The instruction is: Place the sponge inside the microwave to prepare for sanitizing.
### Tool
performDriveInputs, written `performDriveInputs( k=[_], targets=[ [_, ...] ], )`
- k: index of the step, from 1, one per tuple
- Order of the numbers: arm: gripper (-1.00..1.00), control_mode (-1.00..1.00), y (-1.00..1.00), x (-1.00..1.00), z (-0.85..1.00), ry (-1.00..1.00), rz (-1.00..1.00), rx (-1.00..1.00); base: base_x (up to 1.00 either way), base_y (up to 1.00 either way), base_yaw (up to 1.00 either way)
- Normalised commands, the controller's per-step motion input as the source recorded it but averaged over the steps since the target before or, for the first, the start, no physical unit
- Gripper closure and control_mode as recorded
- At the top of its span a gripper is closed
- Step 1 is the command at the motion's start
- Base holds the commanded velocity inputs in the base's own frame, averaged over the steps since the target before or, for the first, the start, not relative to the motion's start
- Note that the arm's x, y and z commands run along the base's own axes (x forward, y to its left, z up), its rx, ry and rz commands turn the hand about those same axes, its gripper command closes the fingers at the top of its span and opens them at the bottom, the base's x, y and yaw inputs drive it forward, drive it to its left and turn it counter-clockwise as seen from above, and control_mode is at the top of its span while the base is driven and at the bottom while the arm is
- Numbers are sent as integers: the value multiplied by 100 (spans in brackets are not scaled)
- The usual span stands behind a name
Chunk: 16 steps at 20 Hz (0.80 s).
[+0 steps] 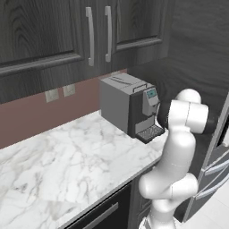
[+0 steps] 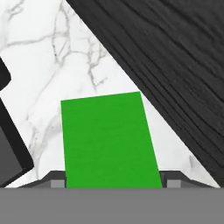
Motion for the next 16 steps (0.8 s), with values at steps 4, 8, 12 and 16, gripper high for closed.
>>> performDriveInputs(
  k=[4,8,12,16],
  targets=[
    [100,-100,1,-52,58,0,0,0,0,0,0],
    [100,-100,6,-66,67,1,0,0,0,0,0],
    [100,-100,30,-68,75,3,0,0,0,0,0],
    [100,-100,24,-78,74,6,0,0,0,0,0]
  ],
)
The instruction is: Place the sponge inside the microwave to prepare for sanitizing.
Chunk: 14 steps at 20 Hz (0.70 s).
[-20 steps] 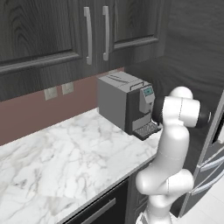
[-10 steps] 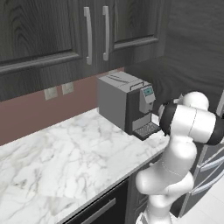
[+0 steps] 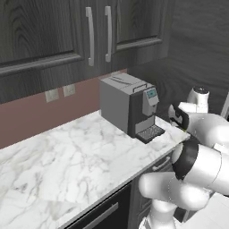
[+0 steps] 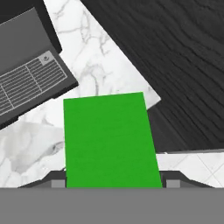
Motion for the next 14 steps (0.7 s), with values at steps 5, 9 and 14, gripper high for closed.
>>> performDriveInputs(
  k=[5,9,14],
  targets=[
    [100,-100,18,-92,65,4,-1,0,0,0,0],
    [100,-100,13,-84,64,6,-2,4,0,0,0],
    [100,-100,17,-77,35,2,-2,6,0,0,0]
  ],
)
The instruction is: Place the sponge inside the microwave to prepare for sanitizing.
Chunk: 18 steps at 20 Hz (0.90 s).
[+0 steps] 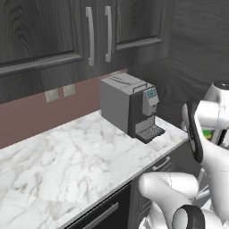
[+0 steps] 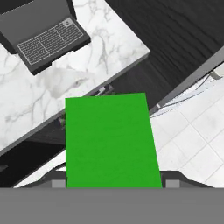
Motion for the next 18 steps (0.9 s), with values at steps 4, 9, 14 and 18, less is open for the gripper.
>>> performDriveInputs(
  k=[4,9,14,18],
  targets=[
    [100,-100,33,-77,19,0,-1,1,0,0,0],
    [100,-100,42,-43,29,0,-1,0,0,0,0],
    [100,-100,31,-23,16,0,-1,0,0,0,0],
    [100,-100,18,-25,0,-8,-2,0,0,0,0]
  ],
)
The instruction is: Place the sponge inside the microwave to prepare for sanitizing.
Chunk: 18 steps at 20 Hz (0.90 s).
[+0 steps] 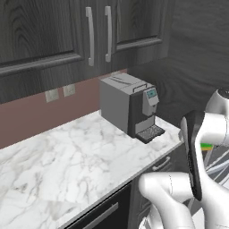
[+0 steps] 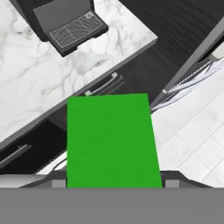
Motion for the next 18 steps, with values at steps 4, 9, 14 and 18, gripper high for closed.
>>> performDriveInputs(
  k=[4,9,14,18],
  targets=[
    [100,-100,7,-14,0,-7,-3,0,0,0,0],
    [100,-100,0,0,0,0,-1,0,0,0,0],
    [100,-100,0,0,1,-1,0,-2,0,0,0],
    [100,-100,0,0,0,0,0,0,0,0,0]
  ],
)
